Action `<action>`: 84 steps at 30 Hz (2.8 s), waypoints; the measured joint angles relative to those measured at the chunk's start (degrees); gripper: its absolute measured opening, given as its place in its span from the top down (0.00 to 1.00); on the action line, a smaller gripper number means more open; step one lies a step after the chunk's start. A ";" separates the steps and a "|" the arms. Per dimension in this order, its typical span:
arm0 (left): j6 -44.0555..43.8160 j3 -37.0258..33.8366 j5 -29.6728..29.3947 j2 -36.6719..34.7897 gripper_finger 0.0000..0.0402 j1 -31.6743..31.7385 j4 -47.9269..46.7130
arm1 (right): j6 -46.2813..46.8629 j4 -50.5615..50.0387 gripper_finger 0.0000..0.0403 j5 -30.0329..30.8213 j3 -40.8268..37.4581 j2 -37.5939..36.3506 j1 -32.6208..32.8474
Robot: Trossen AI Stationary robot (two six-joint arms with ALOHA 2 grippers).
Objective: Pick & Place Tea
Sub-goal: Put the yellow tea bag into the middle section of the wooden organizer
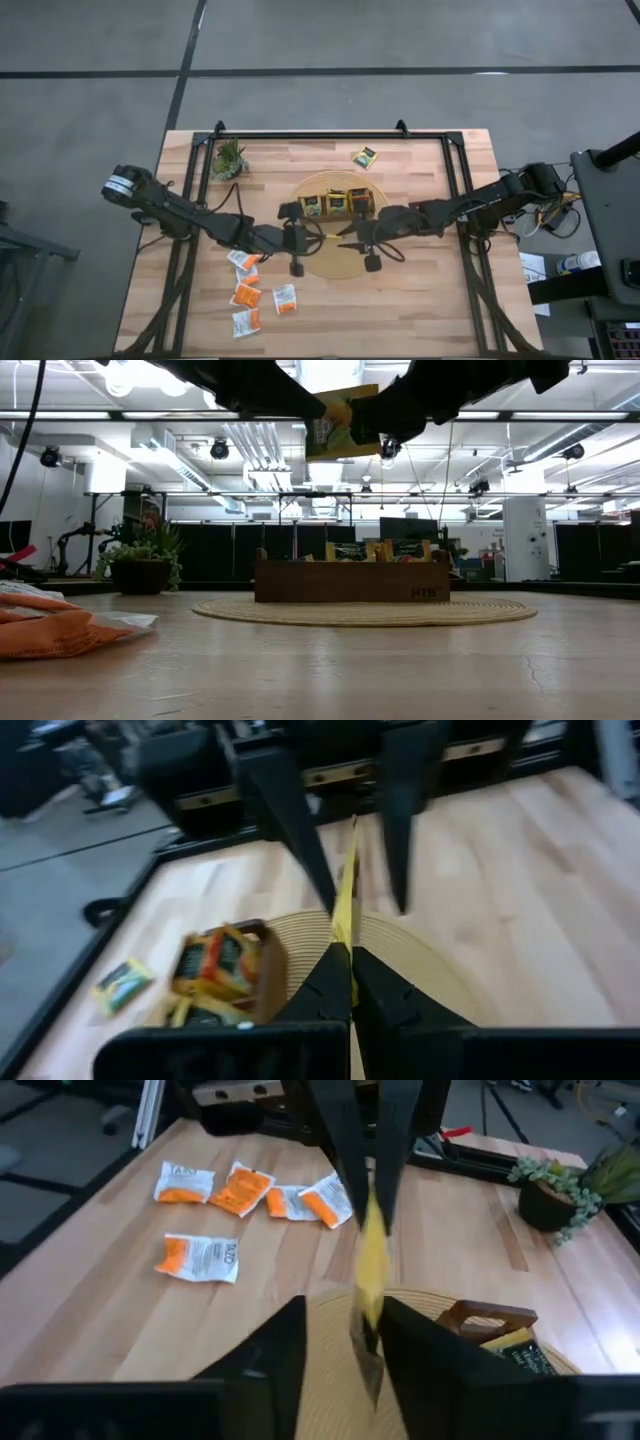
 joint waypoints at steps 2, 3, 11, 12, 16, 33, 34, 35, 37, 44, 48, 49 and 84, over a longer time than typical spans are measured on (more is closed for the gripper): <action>0.08 0.13 -1.81 -0.16 1.00 -0.08 -0.03 | 1.14 -0.34 0.64 0.00 0.00 -0.62 -0.01; 0.08 0.13 -2.23 -0.48 1.00 -0.09 -0.01 | 1.55 -0.57 0.61 -0.05 0.00 -1.16 -0.01; -0.07 -2.59 -6.75 -5.56 1.00 -1.65 4.71 | 3.07 -2.28 0.47 -3.01 -0.36 -8.78 0.02; 0.59 -3.87 -7.25 -6.38 1.00 -1.99 7.41 | 3.55 -2.23 0.47 -3.01 -0.52 -9.75 0.02; 2.26 -11.23 -5.51 -8.44 1.00 -2.39 27.06 | 4.15 -0.86 0.47 -3.04 -1.36 -11.85 0.02; 4.76 -21.16 2.51 -5.20 1.00 -2.14 59.27 | 2.34 30.46 0.47 2.88 -4.07 -4.34 -0.01; 4.89 -20.61 2.88 -4.48 1.00 -2.07 59.29 | 2.30 32.83 0.47 2.91 -4.08 -3.19 -0.01; 5.30 -20.32 2.88 -3.87 1.00 -2.08 59.11 | 2.16 35.25 0.47 2.92 -4.07 -2.02 -0.14; 5.69 -18.92 2.92 -2.01 1.00 -2.08 59.58 | 1.90 38.21 0.47 2.93 -4.37 -0.54 -0.14; 7.38 -16.25 3.17 1.96 1.00 -2.08 59.26 | 2.15 43.12 0.48 2.94 -4.11 2.96 -0.59; 7.41 -16.13 3.04 2.19 1.00 -2.08 59.02 | 3.88 42.32 0.60 2.65 -3.92 2.60 -0.92; 7.41 -16.16 3.05 2.12 1.00 -2.08 59.11 | 3.90 41.95 0.65 2.40 -3.98 2.51 -0.92; 10.00 -16.60 -14.57 -4.61 0.55 -2.56 49.28 | 1.08 22.52 0.98 7.19 -4.04 -2.18 -2.64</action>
